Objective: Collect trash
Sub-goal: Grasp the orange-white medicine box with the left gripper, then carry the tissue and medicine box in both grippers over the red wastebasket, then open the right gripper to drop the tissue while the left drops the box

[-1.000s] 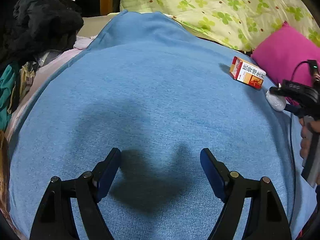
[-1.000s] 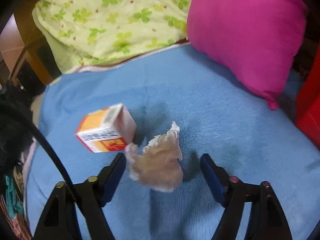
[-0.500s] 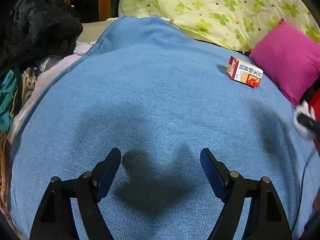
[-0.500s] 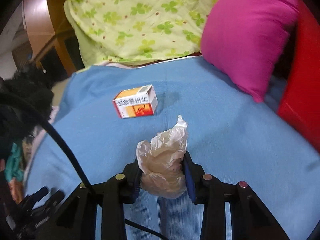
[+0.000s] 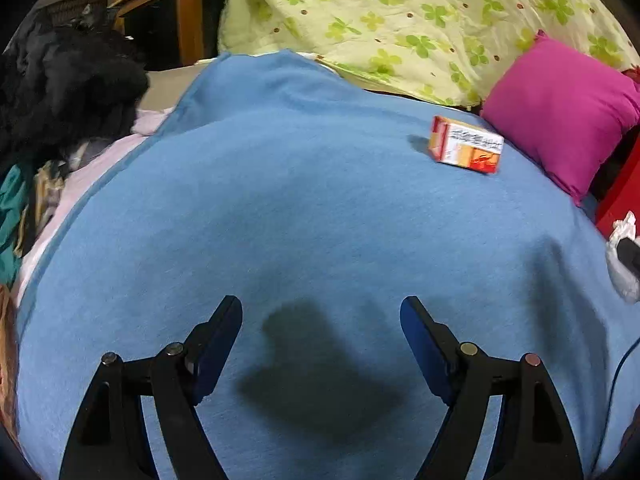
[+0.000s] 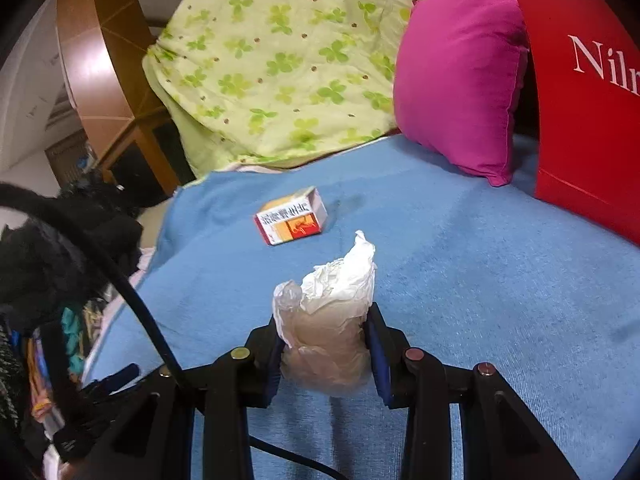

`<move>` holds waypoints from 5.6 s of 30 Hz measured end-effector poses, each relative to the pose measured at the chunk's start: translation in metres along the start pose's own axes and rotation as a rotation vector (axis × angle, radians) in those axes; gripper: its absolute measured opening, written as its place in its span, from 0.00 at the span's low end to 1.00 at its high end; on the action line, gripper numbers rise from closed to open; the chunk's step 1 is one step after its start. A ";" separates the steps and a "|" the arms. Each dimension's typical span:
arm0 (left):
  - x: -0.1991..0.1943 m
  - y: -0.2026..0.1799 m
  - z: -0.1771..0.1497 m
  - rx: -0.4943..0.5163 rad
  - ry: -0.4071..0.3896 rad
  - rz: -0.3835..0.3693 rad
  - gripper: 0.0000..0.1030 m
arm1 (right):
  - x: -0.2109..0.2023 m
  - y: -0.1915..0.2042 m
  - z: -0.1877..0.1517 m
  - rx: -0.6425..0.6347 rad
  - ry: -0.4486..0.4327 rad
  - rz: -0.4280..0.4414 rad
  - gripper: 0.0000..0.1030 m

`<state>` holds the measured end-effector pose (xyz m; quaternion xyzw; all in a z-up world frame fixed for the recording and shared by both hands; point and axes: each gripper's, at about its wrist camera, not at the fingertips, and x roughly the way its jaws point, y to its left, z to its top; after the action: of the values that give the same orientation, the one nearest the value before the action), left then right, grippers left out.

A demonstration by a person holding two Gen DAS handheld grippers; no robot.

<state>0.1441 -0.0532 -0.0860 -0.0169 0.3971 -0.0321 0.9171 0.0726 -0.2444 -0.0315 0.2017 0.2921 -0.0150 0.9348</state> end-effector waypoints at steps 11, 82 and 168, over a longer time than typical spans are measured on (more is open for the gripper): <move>0.046 -0.120 0.105 0.094 0.030 -0.222 0.83 | -0.024 -0.036 0.020 0.149 -0.088 0.045 0.38; -0.147 0.045 -0.031 0.005 -0.045 -0.011 0.78 | -0.129 0.064 -0.046 -0.088 0.007 -0.039 0.38; -0.254 -0.291 -0.155 0.578 0.022 -0.526 0.78 | -0.384 -0.227 -0.177 0.416 -0.028 -0.606 0.72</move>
<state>-0.1557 -0.3254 0.0094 0.1413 0.3637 -0.3768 0.8401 -0.3743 -0.4189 -0.0352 0.2915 0.3167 -0.3532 0.8307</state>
